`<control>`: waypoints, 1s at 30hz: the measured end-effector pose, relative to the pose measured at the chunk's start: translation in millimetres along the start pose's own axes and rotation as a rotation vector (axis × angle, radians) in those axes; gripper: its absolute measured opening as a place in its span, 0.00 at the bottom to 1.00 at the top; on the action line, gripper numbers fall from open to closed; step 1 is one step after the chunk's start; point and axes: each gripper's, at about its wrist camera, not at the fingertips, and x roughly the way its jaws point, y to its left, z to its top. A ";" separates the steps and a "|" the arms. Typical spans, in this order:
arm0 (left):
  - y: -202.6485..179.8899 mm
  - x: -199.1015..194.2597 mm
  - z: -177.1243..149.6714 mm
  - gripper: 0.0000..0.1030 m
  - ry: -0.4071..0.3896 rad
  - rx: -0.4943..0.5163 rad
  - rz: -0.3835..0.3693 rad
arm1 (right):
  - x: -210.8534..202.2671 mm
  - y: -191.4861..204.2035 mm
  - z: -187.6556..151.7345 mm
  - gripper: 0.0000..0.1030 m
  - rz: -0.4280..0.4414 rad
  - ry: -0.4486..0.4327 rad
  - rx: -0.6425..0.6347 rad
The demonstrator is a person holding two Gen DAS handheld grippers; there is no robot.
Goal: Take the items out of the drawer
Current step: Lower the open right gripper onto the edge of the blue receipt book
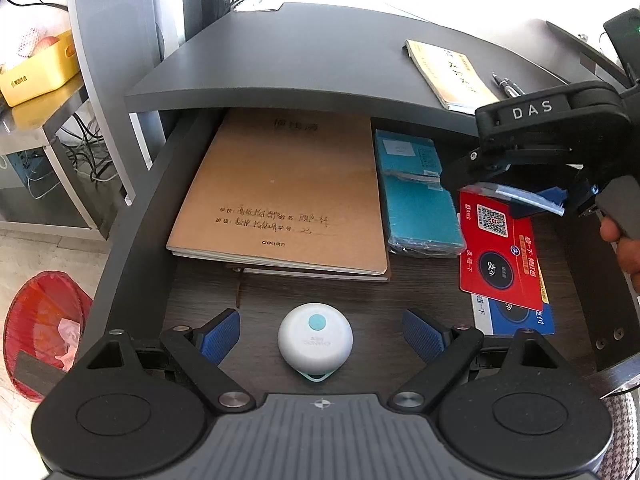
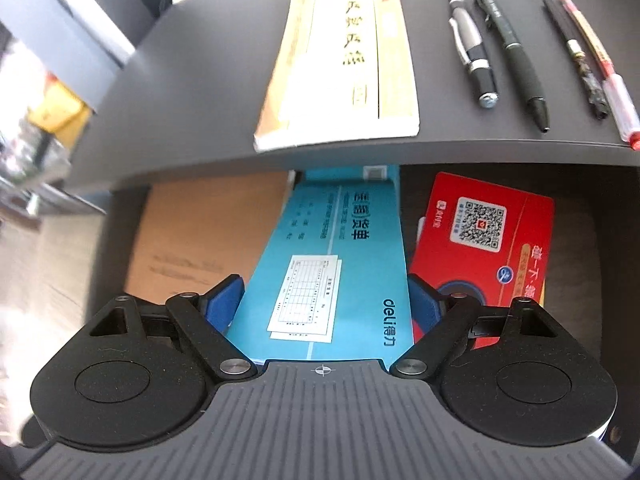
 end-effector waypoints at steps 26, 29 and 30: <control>-10.1 6.1 -1.8 0.87 0.019 0.031 0.006 | 80.6 -76.9 -6.3 0.77 0.060 0.148 0.022; -10.6 6.8 -1.5 0.87 0.022 0.032 0.014 | 88.7 -90.3 -8.1 0.71 0.151 0.177 0.093; -10.8 7.0 -1.3 0.87 0.023 0.032 0.016 | 91.6 -92.3 -8.8 0.70 0.165 0.189 0.106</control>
